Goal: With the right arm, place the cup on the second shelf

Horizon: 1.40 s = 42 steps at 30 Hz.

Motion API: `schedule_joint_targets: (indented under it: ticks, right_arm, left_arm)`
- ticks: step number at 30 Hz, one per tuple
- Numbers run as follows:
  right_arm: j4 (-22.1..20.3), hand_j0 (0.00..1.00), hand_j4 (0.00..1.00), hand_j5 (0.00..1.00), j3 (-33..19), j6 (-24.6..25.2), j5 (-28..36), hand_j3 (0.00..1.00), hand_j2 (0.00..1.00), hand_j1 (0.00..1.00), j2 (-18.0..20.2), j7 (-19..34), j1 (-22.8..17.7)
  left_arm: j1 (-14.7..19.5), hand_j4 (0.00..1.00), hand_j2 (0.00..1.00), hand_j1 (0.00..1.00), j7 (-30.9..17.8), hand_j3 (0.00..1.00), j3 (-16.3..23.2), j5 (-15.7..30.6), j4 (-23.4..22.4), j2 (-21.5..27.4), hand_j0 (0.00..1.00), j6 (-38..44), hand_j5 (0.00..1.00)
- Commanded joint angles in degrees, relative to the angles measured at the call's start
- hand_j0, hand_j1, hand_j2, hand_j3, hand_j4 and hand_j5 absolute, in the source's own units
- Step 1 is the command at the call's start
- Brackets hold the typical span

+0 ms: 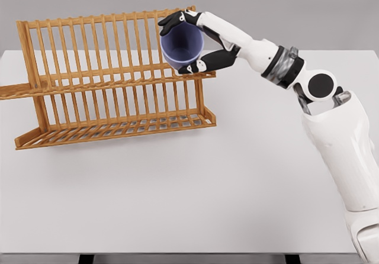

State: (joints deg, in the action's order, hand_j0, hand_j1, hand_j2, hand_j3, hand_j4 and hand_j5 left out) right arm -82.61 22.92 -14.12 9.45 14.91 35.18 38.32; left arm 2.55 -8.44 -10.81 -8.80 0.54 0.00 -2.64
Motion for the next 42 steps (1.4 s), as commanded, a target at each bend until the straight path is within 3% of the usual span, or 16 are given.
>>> schedule_joint_targets:
  ticks: [1,14,23,24,35,42]
  right_arm:
    - [-0.27,0.64,0.64,0.64,0.02,0.05,0.22,0.64,0.64,0.64,0.03,-0.18,0.0]
    - [-0.71,0.7,0.7,0.7,0.81,-1.0,0.3,0.7,0.7,0.7,0.47,-0.18,-2.11]
    - [-2.3,0.9,0.9,0.9,0.72,-1.09,-0.49,0.9,0.9,0.9,1.35,-0.18,-2.29]
    - [-2.38,0.96,0.96,0.96,0.72,-1.09,-0.49,0.96,0.96,0.96,1.35,-0.18,-2.29]
    - [-3.09,0.99,0.99,0.99,0.64,-1.09,-0.49,0.99,0.99,0.99,1.43,-0.18,-2.29]
    - [-5.28,0.99,0.99,0.99,0.37,-0.91,-0.22,0.99,0.99,0.99,3.54,-0.18,-2.29]
  left_arm:
    - [0.0,1.0,1.0,1.0,0.0,1.0,0.0,0.01,0.08,0.0,1.0,0.0,1.0]
    - [0.0,1.0,1.0,1.0,0.0,1.0,0.0,0.01,-0.01,0.0,1.0,0.0,1.0]
    - [0.0,1.0,1.0,1.0,0.0,1.0,0.0,0.01,-0.01,0.0,1.0,0.0,1.0]
    - [0.0,1.0,1.0,1.0,0.0,1.0,0.0,0.01,-0.01,0.0,1.0,0.0,1.0]
    - [0.0,1.0,1.0,1.0,0.0,1.0,0.0,0.01,0.08,0.0,1.0,0.0,1.0]
    - [0.0,1.0,1.0,1.0,-0.08,1.0,0.0,0.01,-0.01,0.0,1.0,0.0,1.0]
